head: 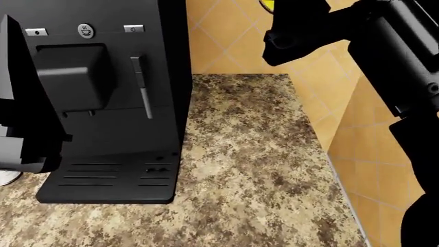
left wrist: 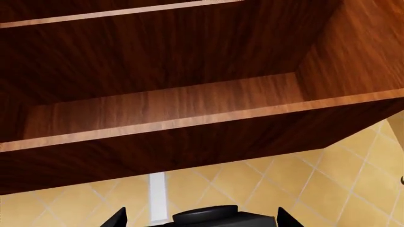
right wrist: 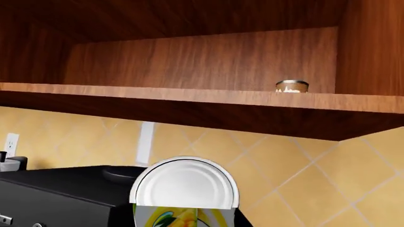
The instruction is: Pick the cans from the counter and place them in their designated side in the cabinet.
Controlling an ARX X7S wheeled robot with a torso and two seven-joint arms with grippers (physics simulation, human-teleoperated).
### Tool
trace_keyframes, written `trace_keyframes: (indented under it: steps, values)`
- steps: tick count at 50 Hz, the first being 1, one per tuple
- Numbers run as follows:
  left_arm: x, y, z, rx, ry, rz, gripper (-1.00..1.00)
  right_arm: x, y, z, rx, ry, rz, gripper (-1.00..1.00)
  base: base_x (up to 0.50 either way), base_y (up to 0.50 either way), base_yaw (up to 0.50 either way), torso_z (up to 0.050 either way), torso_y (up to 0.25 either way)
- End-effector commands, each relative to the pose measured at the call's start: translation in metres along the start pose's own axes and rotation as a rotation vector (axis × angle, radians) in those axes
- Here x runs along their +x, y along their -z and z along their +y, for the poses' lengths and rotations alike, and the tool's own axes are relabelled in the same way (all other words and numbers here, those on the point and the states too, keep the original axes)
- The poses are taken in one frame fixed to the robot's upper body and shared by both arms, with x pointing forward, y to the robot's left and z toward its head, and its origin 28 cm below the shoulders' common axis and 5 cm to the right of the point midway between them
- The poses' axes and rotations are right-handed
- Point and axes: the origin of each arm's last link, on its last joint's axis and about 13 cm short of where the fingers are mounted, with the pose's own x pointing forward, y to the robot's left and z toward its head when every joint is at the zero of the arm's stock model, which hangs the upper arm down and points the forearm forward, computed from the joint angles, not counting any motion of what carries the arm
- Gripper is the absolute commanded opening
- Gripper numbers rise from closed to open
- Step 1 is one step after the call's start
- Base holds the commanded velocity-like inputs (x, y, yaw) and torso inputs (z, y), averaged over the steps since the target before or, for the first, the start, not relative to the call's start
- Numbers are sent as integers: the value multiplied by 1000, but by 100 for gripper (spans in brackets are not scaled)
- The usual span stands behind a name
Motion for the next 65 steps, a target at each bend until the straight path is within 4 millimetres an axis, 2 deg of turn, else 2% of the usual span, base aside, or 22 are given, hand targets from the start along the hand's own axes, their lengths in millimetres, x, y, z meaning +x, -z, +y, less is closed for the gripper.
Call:
trace_keyframes:
  steps: [1, 16, 25, 38, 50, 65]
  values:
    - [-1, -1, 1, 2, -3, -3, 100, 3, -18, 3, -5, 15, -52, -100, 0, 0, 0, 0, 0]
    - [-1, 0, 1, -1, -1, -3, 100, 15, -57, 14, 36, 44, -197, -100, 0, 0, 0, 0, 0]
    - [-2, 2, -1, -7, 4, 1, 100, 34, -77, 19, 27, 59, -227, -100, 0, 0, 0, 0, 0]
    - [-2, 2, -1, -8, 5, 1, 100, 38, -82, 19, 28, 66, -238, -100, 0, 0, 0, 0, 0]
    - [-2, 3, -2, -14, 9, 2, 100, 73, -107, 7, 99, 119, -382, -100, 0, 0, 0, 0, 0]
    - [-2, 7, -3, -15, 9, 8, 100, 101, -133, 14, 78, 74, -436, -100, 0, 0, 0, 0, 0]
